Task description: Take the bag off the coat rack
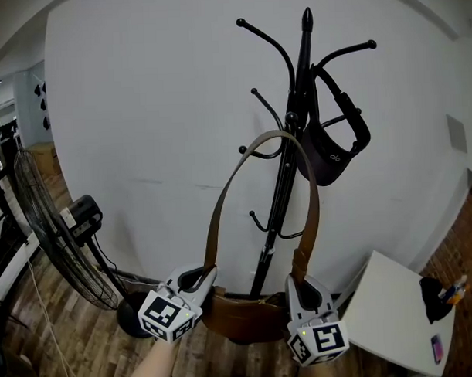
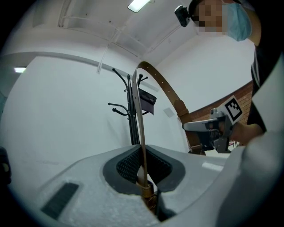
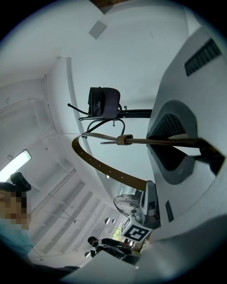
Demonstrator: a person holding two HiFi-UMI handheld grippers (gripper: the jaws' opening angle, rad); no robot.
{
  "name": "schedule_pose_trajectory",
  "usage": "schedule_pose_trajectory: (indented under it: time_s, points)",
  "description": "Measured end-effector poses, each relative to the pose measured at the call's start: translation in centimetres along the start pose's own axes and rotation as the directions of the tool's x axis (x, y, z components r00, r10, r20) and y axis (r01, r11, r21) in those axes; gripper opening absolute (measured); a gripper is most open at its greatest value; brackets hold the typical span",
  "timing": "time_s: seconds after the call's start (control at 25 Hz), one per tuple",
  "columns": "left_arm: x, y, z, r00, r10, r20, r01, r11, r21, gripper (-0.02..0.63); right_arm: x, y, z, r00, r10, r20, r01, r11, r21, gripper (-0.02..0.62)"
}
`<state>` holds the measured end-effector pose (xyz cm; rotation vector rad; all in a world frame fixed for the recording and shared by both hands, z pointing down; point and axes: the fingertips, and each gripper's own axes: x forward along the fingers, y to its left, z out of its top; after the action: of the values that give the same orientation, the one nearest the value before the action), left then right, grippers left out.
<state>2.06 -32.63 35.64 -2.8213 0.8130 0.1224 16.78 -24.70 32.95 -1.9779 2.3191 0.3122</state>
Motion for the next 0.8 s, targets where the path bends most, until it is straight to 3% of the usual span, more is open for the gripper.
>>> schedule_pose_trajectory:
  time_s: [0.8]
  points:
    - [-8.8,-5.7,-6.0,0.994,-0.084,-0.068,0.073,0.985,-0.156,0.014,-8.6,5.9,-6.0,0.985,-0.084,-0.150,0.098,0.992,0.083,0.026]
